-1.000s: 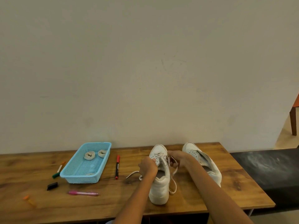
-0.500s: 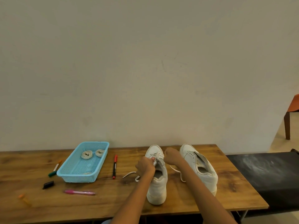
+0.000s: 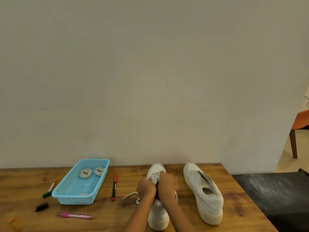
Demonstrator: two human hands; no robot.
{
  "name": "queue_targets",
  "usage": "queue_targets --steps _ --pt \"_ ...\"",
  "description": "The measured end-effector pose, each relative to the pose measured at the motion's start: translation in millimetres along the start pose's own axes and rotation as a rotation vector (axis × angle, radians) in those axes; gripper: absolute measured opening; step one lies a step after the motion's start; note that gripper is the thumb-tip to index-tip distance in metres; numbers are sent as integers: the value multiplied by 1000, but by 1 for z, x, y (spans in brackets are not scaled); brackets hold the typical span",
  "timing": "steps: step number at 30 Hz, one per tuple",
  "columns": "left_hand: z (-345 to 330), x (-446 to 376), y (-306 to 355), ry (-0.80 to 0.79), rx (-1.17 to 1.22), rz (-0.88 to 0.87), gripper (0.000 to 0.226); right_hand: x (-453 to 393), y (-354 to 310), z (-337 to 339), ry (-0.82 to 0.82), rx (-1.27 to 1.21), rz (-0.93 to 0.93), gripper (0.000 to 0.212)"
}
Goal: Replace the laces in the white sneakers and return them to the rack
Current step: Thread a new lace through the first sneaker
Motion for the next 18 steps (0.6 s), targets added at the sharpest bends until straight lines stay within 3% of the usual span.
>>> queue_targets --steps 1,4,8,11,14,18 --pt "1 1 -1 15 32 17 38 -1 0 4 53 -13 17 11" --pt "8 8 5 126 87 -20 27 10 4 -1 -109 40 -4 22" --pt "20 26 24 259 25 -371 21 13 7 -1 -55 14 -52 30" --pt "19 36 24 191 111 -510 14 11 -2 1 49 31 25 52" --pt "19 38 20 117 89 -535 14 14 -8 10 162 -20 78 50" --pt "20 42 23 41 -12 -548 18 15 -1 5 116 -115 46 53"
Point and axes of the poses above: each hand's wrist, its own x-axis away from the middle knuckle, its own z-axis out of the back of the hand, y = z × x, the point moved 6 cm from there along -x, towards the middle knuckle, and after that the axes turned 8 degrees about -z, right-handed, at the moved point
